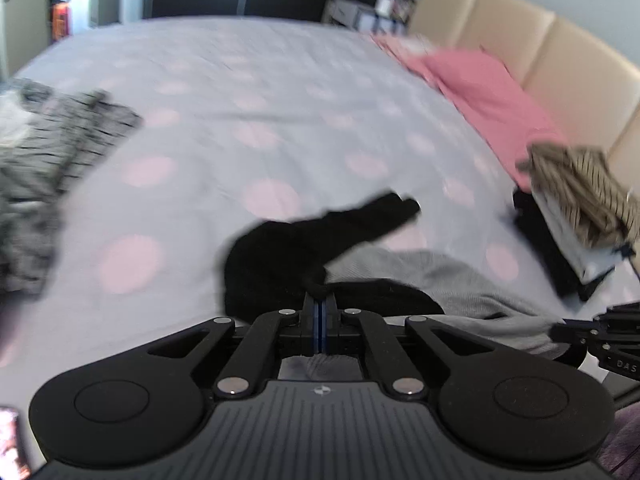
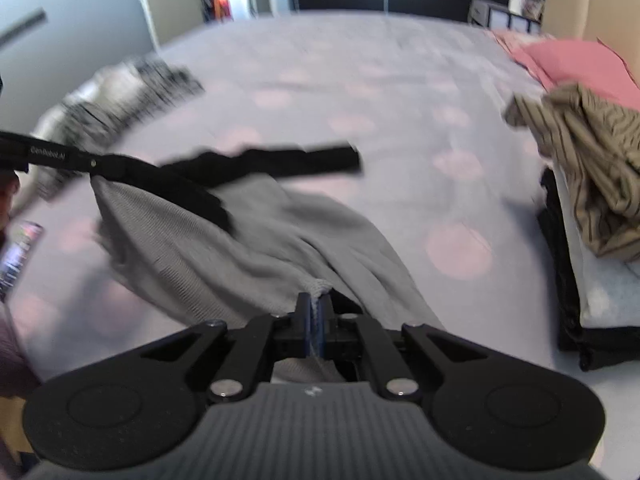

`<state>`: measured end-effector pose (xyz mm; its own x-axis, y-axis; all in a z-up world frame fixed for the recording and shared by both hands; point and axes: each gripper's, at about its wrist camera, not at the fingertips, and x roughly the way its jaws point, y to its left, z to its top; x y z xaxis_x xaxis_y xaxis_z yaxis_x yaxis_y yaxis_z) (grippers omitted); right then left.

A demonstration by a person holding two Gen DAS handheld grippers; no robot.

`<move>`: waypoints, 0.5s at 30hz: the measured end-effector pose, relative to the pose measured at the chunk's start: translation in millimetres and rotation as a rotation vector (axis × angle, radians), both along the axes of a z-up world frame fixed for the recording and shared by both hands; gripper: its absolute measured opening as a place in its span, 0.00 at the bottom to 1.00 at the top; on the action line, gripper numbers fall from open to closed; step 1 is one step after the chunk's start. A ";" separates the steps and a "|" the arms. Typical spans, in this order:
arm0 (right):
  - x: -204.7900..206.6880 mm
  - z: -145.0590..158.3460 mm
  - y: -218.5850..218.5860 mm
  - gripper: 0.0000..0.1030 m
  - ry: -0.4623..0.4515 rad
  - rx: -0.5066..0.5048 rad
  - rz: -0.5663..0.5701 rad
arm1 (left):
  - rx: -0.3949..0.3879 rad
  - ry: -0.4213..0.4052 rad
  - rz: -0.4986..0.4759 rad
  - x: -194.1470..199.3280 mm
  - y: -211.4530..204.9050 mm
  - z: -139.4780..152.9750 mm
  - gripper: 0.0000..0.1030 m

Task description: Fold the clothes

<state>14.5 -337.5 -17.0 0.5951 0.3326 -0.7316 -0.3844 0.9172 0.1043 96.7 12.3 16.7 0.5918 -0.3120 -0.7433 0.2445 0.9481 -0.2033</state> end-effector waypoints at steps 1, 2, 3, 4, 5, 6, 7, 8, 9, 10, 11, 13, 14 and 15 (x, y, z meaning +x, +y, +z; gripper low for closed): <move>-6.4 4.6 -0.6 0.04 -0.007 0.012 0.025 | 0.004 -0.001 0.021 -8.6 11.6 5.8 0.00; -12.0 7.1 -0.8 0.04 0.000 0.023 0.057 | 0.008 0.006 0.035 -17.2 22.6 9.1 0.00; -16.6 6.9 -0.4 0.04 0.018 0.034 0.087 | 0.017 0.024 0.044 -25.7 31.8 9.2 0.00; -19.8 2.9 3.3 0.04 0.046 0.033 0.119 | 0.033 0.049 0.051 -34.2 39.3 6.6 0.00; -22.5 -2.3 8.0 0.04 0.078 0.027 0.152 | 0.050 0.077 0.053 -41.7 45.6 3.0 0.00; -25.3 -7.4 12.8 0.04 0.109 0.021 0.184 | 0.069 0.109 0.049 -48.1 49.6 -3.4 0.00; -27.8 -14.1 19.3 0.04 0.142 -0.002 0.221 | 0.087 0.144 0.045 -54.9 52.7 -12.2 0.00; -29.8 -21.2 25.2 0.04 0.170 -0.025 0.246 | 0.102 0.181 0.040 -60.7 54.5 -22.5 0.00; -31.8 -28.2 30.8 0.04 0.196 -0.046 0.267 | 0.119 0.224 0.027 -65.5 55.0 -33.8 0.00; -32.3 -34.8 34.9 0.04 0.225 -0.064 0.286 | 0.138 0.265 0.016 -69.5 54.9 -45.2 0.00; -32.4 -41.1 38.5 0.04 0.254 -0.082 0.304 | 0.160 0.296 0.008 -72.2 53.9 -55.7 0.00; -32.5 -49.2 40.2 0.10 0.292 -0.095 0.313 | 0.224 0.325 -0.006 -75.1 50.4 -68.0 0.01; -32.6 -49.1 39.1 0.11 0.293 -0.098 0.307 | 0.251 0.332 -0.015 -76.1 48.7 -71.1 0.01; -32.7 -48.2 37.8 0.16 0.291 -0.100 0.301 | 0.258 0.324 -0.026 -77.1 47.8 -69.6 0.02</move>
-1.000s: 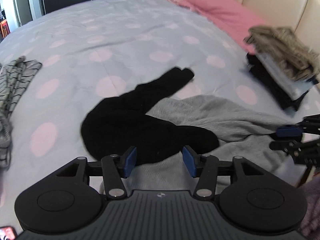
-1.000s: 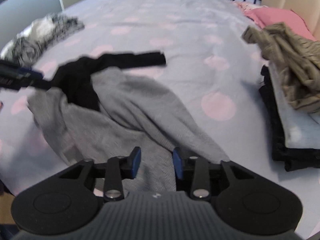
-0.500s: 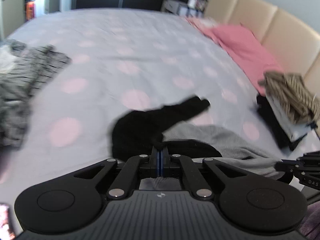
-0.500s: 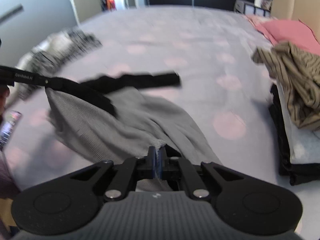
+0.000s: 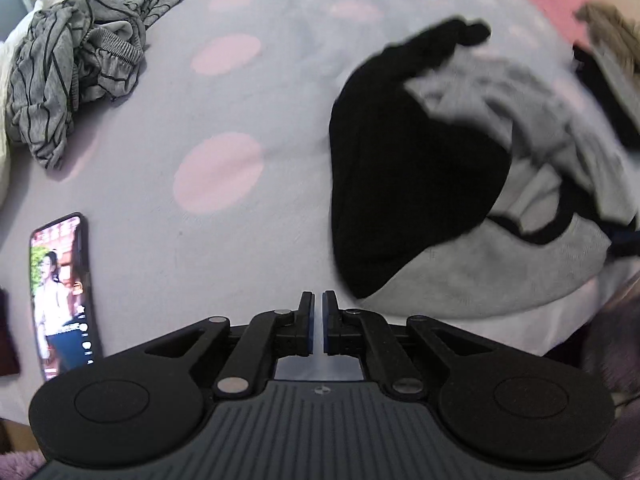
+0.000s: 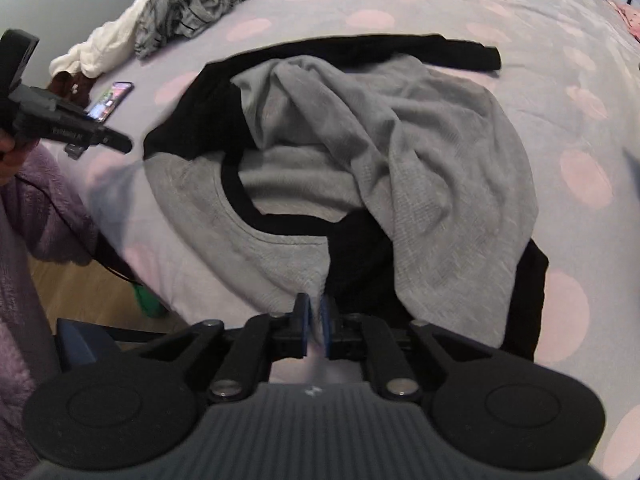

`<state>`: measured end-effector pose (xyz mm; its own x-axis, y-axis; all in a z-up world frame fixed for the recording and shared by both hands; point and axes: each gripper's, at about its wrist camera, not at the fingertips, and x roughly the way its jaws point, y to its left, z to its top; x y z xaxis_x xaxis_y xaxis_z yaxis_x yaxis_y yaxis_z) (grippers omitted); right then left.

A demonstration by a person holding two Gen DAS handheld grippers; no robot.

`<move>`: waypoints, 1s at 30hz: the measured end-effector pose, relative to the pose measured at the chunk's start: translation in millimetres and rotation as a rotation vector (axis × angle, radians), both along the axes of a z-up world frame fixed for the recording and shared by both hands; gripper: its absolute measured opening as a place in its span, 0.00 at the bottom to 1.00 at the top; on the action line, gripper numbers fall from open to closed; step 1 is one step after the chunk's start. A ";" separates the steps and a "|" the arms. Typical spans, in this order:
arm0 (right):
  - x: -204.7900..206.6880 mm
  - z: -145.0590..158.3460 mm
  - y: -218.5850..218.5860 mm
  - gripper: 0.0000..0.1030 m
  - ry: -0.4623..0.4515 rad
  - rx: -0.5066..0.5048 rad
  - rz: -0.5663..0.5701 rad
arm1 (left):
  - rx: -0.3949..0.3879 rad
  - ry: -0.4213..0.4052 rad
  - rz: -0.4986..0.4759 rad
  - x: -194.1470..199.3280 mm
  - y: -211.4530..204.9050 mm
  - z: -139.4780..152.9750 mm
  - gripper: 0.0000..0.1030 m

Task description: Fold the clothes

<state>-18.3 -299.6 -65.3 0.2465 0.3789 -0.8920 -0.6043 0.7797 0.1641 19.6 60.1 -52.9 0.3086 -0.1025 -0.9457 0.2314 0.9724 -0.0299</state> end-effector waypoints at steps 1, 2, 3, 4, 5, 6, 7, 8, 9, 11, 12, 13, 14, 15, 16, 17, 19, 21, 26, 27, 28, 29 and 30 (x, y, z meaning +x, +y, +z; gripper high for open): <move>-0.2 2.6 -2.3 0.25 -0.009 0.010 -0.008 | -0.006 -0.014 -0.011 -1.2 -0.6 3.9 0.04; -0.1 6.2 -4.1 0.28 -0.027 0.022 -0.016 | -0.012 -0.028 -0.023 -2.5 -1.3 7.8 0.11; -0.3 9.4 -4.6 0.28 -0.046 0.031 -0.022 | -0.020 -0.047 -0.039 -3.3 -3.3 11.8 0.16; -0.6 12.4 -4.7 0.28 -0.065 0.040 -0.029 | -0.031 -0.074 -0.063 -3.1 -7.9 16.3 0.23; -1.8 14.9 -6.0 0.28 -0.089 0.040 -0.041 | -0.038 -0.106 -0.091 -2.6 -13.7 21.3 0.29; 0.3 16.2 -5.0 0.29 -0.113 0.027 -0.052 | -0.043 -0.139 -0.122 -2.0 -20.2 26.7 0.33; 2.2 17.2 -4.3 0.32 -0.135 0.012 -0.065 | -0.042 -0.174 -0.157 -0.9 -28.1 32.3 0.44; 3.9 18.5 -3.6 0.35 -0.154 -0.001 -0.080 | -0.036 -0.210 -0.190 0.6 -36.9 36.6 0.51; 6.4 18.3 -2.5 0.42 -0.167 -0.016 -0.090 | -0.029 -0.244 -0.219 2.4 -46.4 39.8 0.52; 11.8 17.1 0.1 0.52 -0.190 -0.047 -0.104 | -0.026 -0.282 -0.257 8.4 -66.4 38.3 0.52; 14.1 14.2 2.2 0.53 -0.198 -0.063 -0.100 | -0.028 -0.295 -0.272 11.8 -76.7 35.9 0.52; 16.2 10.6 4.6 0.53 -0.205 -0.079 -0.093 | -0.029 -0.308 -0.287 15.3 -87.0 33.5 0.52; 18.3 6.9 7.1 0.53 -0.212 -0.095 -0.086 | -0.027 -0.313 -0.297 18.6 -95.5 29.1 0.52; 20.4 3.3 9.5 0.52 -0.219 -0.111 -0.079 | -0.021 -0.308 -0.300 21.9 -101.7 21.7 0.51; 22.3 -0.6 10.6 0.47 -0.226 -0.128 -0.074 | -0.015 -0.303 -0.303 25.2 -108.0 14.4 0.41; 24.1 -4.5 11.3 0.41 -0.232 -0.147 -0.070 | -0.009 -0.298 -0.305 28.5 -114.2 7.1 0.25; 28.7 -7.1 8.7 0.03 -0.237 -0.156 -0.085 | -0.014 -0.278 -0.301 33.4 -117.7 -3.9 0.09; 33.3 -5.8 4.2 0.03 -0.249 -0.150 -0.109 | -0.045 -0.276 -0.266 37.2 -110.5 -4.8 0.01; 49.4 21.6 -20.7 0.02 -0.324 -0.078 -0.245 | -0.186 -0.316 -0.160 44.4 -76.0 24.0 0.00; 53.8 26.2 -25.8 0.02 -0.340 -0.076 -0.274 | -0.204 -0.331 -0.140 45.9 -68.7 30.8 0.00; 58.5 30.5 -30.7 0.02 -0.355 -0.075 -0.302 | -0.216 -0.348 -0.117 48.0 -61.5 37.4 0.00; 63.8 34.2 -35.4 0.02 -0.368 -0.077 -0.331 | -0.229 -0.362 -0.091 50.8 -53.5 43.5 0.00; 69.5 37.3 -39.9 0.02 -0.376 -0.079 -0.359 | -0.247 -0.372 -0.061 54.2 -44.9 48.6 0.00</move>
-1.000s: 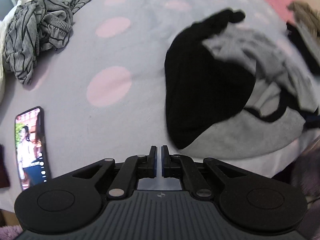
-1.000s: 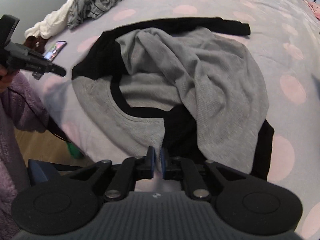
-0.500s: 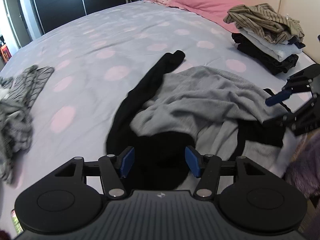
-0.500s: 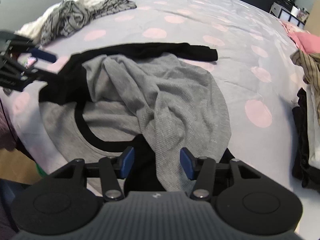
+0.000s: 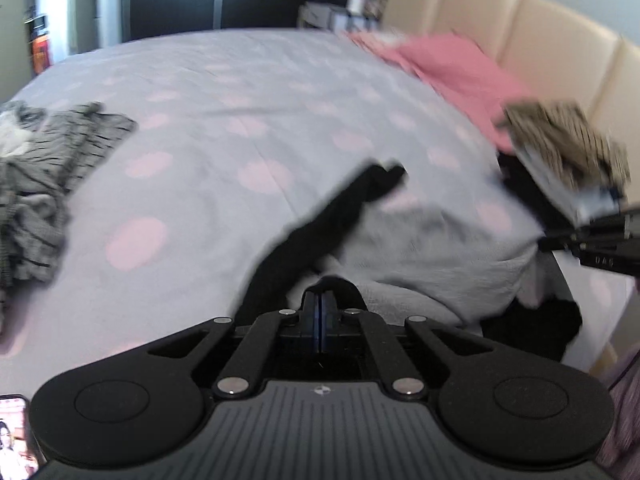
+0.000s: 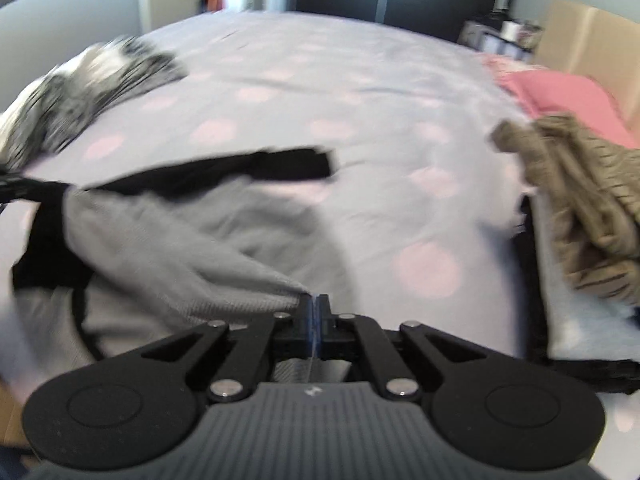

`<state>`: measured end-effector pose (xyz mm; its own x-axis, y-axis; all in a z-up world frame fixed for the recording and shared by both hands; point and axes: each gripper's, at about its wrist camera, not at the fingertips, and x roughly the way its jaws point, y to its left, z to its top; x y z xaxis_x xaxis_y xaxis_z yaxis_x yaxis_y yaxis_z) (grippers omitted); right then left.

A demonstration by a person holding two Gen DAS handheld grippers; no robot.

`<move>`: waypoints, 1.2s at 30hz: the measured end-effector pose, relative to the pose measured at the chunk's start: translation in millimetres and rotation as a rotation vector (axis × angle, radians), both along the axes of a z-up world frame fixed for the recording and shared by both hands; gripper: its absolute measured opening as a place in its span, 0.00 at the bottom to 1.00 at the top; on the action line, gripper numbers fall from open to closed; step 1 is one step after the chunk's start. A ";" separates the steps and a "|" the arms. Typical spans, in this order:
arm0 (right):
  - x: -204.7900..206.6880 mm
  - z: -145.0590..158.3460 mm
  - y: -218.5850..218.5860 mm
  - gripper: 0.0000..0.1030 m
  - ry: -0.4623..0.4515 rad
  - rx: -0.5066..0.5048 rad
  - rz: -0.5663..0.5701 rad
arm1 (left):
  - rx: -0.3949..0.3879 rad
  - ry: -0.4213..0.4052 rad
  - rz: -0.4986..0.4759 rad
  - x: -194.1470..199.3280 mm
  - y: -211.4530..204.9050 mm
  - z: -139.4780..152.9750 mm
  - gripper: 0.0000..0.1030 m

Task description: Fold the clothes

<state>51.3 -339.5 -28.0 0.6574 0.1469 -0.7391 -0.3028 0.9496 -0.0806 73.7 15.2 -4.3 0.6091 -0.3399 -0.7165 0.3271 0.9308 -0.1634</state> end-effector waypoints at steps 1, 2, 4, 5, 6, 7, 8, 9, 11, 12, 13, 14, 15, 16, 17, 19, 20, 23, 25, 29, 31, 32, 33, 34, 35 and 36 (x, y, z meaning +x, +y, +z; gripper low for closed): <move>6.2 2.3 -4.0 0.02 -0.005 0.010 -0.023 | -0.023 -0.003 0.027 3.8 8.5 4.0 0.00; 12.6 4.3 -7.9 0.02 -0.009 0.024 -0.046 | -0.042 -0.006 0.054 7.6 16.0 7.0 0.00; 26.0 5.3 -12.4 0.02 -0.011 0.050 -0.083 | -0.053 -0.012 0.099 16.9 24.4 7.8 0.00; 32.2 5.3 -13.4 0.02 -0.014 0.060 -0.099 | -0.062 -0.014 0.118 21.4 27.3 7.5 0.00; 37.8 5.4 -12.4 0.02 -0.022 0.067 -0.111 | -0.078 -0.019 0.135 25.3 29.7 7.3 0.00; 43.1 6.1 -11.0 0.02 -0.033 0.069 -0.117 | -0.091 -0.029 0.145 28.8 31.0 7.6 0.00; 46.9 7.6 -8.1 0.02 -0.052 0.067 -0.121 | -0.095 -0.045 0.150 31.5 31.4 8.6 0.00; 49.8 9.5 -4.1 0.02 -0.071 0.067 -0.116 | -0.096 -0.061 0.151 34.0 31.1 9.4 0.00; 55.3 13.3 4.6 0.02 -0.107 0.067 -0.101 | -0.072 -0.063 0.139 38.9 27.0 7.1 0.00; 58.1 13.0 7.7 0.07 -0.099 0.066 -0.096 | -0.049 -0.049 0.135 41.7 24.8 3.3 0.00; 60.8 12.0 10.5 0.14 -0.082 0.064 -0.094 | -0.028 -0.036 0.142 43.4 23.6 -1.4 0.00; 63.6 10.9 13.2 0.19 -0.065 0.063 -0.091 | -0.007 -0.024 0.150 45.1 22.4 -6.1 0.01; 64.1 10.4 15.3 0.28 -0.061 0.055 -0.089 | 0.015 -0.014 0.153 45.9 21.5 -9.9 0.02; 63.1 10.6 16.9 0.29 -0.069 0.046 -0.083 | 0.039 -0.014 0.150 45.2 21.4 -11.6 0.03; 61.3 11.8 17.8 0.29 -0.079 0.036 -0.074 | 0.064 -0.025 0.139 43.0 20.9 -11.7 0.09; 56.2 14.1 18.0 0.29 -0.084 0.035 -0.039 | 0.115 -0.060 0.107 36.3 18.7 -9.5 0.17; 52.6 15.1 17.8 0.29 -0.081 0.045 -0.014 | 0.140 -0.077 0.078 32.2 16.2 -8.5 0.19; 36.9 11.3 26.4 0.29 -0.057 0.045 0.128 | 0.220 -0.120 -0.070 16.8 1.3 -6.8 0.20; 23.6 6.6 35.7 0.29 -0.043 0.021 0.237 | 0.294 -0.145 -0.189 5.2 -13.2 -10.6 0.23; 0.5 -12.4 51.7 0.33 0.031 -0.054 0.399 | 0.435 -0.146 -0.378 -9.0 -34.9 -29.0 0.24; -9.5 -24.7 57.3 0.40 0.067 -0.102 0.459 | 0.478 -0.137 -0.428 -12.3 -39.9 -40.3 0.24; -13.9 -30.9 60.0 0.42 0.086 -0.121 0.487 | 0.495 -0.133 -0.440 -13.1 -41.3 -45.8 0.24; -17.4 -37.2 62.1 0.44 0.097 -0.139 0.505 | 0.509 -0.129 -0.446 -14.0 -42.2 -51.0 0.24; -20.6 -43.5 63.9 0.44 0.107 -0.156 0.521 | 0.514 -0.130 -0.443 -14.5 -42.5 -55.1 0.24; -22.3 -49.5 65.6 0.44 0.112 -0.176 0.530 | 0.511 -0.133 -0.438 -14.6 -42.8 -58.1 0.24; -23.7 -55.0 67.9 0.44 0.115 -0.195 0.538 | 0.506 -0.134 -0.431 -13.6 -42.4 -60.7 0.24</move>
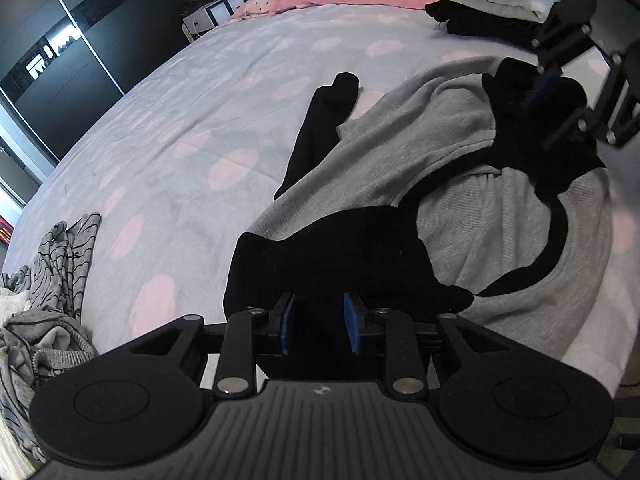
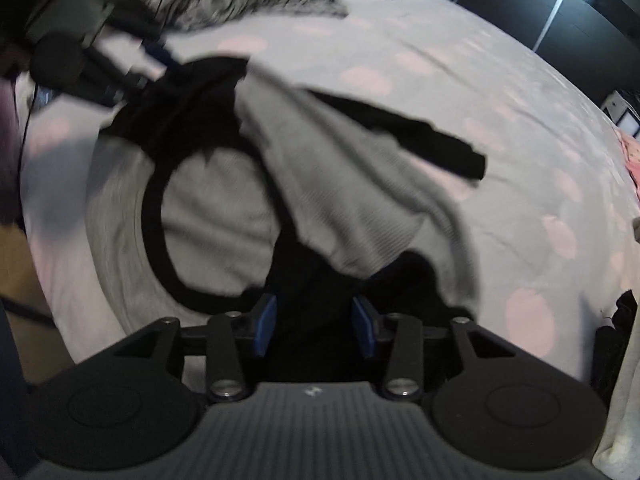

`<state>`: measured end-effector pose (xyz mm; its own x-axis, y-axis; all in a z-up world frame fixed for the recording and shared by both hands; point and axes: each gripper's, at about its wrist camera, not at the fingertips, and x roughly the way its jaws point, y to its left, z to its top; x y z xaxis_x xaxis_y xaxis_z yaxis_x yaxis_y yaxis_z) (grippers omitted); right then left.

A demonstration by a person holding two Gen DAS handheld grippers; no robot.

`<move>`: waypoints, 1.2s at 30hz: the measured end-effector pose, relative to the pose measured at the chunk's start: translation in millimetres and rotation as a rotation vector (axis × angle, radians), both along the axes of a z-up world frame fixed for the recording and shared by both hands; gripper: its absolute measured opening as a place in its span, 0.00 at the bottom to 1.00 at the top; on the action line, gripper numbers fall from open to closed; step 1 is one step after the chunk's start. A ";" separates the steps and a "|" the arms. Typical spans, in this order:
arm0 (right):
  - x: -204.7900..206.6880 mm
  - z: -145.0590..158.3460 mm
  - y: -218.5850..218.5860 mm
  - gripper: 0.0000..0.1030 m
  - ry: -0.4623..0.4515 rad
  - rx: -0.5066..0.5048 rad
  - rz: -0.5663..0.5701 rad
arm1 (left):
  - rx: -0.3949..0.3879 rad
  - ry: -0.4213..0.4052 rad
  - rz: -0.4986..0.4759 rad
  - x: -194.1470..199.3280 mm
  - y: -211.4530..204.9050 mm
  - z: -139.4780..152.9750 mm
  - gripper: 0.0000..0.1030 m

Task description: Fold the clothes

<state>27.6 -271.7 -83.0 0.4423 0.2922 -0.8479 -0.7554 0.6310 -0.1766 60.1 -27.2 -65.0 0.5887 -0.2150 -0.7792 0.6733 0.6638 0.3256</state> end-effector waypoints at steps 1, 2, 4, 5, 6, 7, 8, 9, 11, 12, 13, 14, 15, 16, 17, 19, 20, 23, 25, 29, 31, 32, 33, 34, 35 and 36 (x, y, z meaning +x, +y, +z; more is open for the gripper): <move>-1.4 -4.9 1.9 0.44 -0.003 -0.015 0.011 | -0.009 0.004 0.008 1.9 0.8 -1.9 0.24; -2.5 -8.9 3.1 0.43 -0.005 -0.034 0.018 | -0.015 0.009 0.015 2.6 0.6 -3.2 0.23; -4.6 -13.5 4.6 0.32 -0.003 -0.061 0.026 | -0.021 0.012 0.027 1.9 0.0 -3.8 0.16; -5.1 -11.5 4.7 0.27 0.003 -0.061 0.024 | -0.022 0.007 0.034 0.8 -0.4 -3.3 0.10; -5.0 -7.7 4.0 0.13 0.005 -0.058 0.014 | -0.020 -0.006 0.042 -1.4 -0.7 -1.8 0.06; -4.8 -3.7 2.9 0.09 0.004 -0.054 0.003 | -0.020 -0.020 0.050 -3.8 -0.6 0.1 0.02; -5.0 1.3 0.6 0.08 0.004 -0.040 -0.010 | -0.023 -0.034 0.059 -6.6 0.1 2.7 0.00; -5.2 6.5 -2.2 0.07 0.004 -0.022 -0.025 | -0.030 -0.049 0.071 -9.4 1.3 5.8 0.00; -6.6 17.1 -11.1 0.06 0.004 0.018 -0.063 | -0.060 -0.078 0.103 -15.3 6.4 15.5 0.00; -7.8 22.5 -16.2 0.06 0.003 0.037 -0.083 | -0.078 -0.088 0.119 -18.4 10.0 21.7 0.00; -9.3 28.0 -22.7 0.05 0.006 0.060 -0.106 | -0.102 -0.094 0.135 -21.3 14.3 28.7 0.00; -10.8 33.6 -29.7 0.04 0.011 0.084 -0.130 | -0.130 -0.091 0.147 -23.9 19.7 35.8 0.00; -12.6 39.1 -37.4 0.04 0.019 0.109 -0.162 | -0.158 -0.084 0.158 -26.3 25.6 42.6 0.00; -13.6 43.3 -45.0 0.04 0.035 0.138 -0.190 | -0.183 -0.075 0.166 -28.8 30.8 48.5 0.00; -14.8 46.5 -52.6 0.04 0.061 0.165 -0.213 | -0.199 -0.060 0.171 -31.5 35.1 52.8 0.00; -19.1 47.1 -60.3 0.04 0.087 0.170 -0.239 | -0.196 -0.023 0.174 -36.0 41.2 55.4 0.00; -21.3 47.1 -63.6 0.04 0.098 0.169 -0.251 | -0.173 -0.005 0.173 -38.9 42.6 53.6 0.00; -28.5 38.6 -61.7 0.04 0.132 0.110 -0.248 | -0.080 0.055 0.188 -47.2 45.4 39.2 0.00; -32.3 34.4 -58.6 0.06 0.143 0.071 -0.230 | -0.034 0.059 0.207 -51.1 48.7 28.5 0.00; -42.8 38.9 -46.8 0.12 0.059 0.060 -0.159 | -0.016 0.031 0.208 -53.4 50.5 23.3 0.00; -47.8 42.7 -39.5 0.23 -0.001 0.048 -0.110 | -0.021 -0.019 0.157 -60.3 46.7 29.7 0.00; -49.9 44.7 -35.0 0.25 -0.032 0.041 -0.083 | -0.018 -0.044 0.120 -63.7 43.2 32.6 0.04; -50.9 45.9 -30.4 0.27 -0.054 0.036 -0.058 | -0.008 -0.063 0.079 -66.1 38.3 34.7 0.08; -50.9 46.0 -25.3 0.27 -0.074 0.028 -0.032 | 0.004 -0.078 0.042 -67.6 32.7 35.3 0.18; -50.1 44.9 -19.2 0.27 -0.095 0.011 -0.003 | 0.020 -0.092 0.011 -68.5 26.7 34.6 0.26; -49.7 43.5 -13.7 0.27 -0.114 -0.012 0.026 | 0.042 -0.106 -0.021 -68.9 20.8 32.7 0.27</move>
<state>-22.1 -285.4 -39.5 0.5281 0.2950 -0.7963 -0.7463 0.6086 -0.2694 -8.8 -6.3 -32.3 0.6643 -0.1968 -0.7211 0.6470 0.6345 0.4229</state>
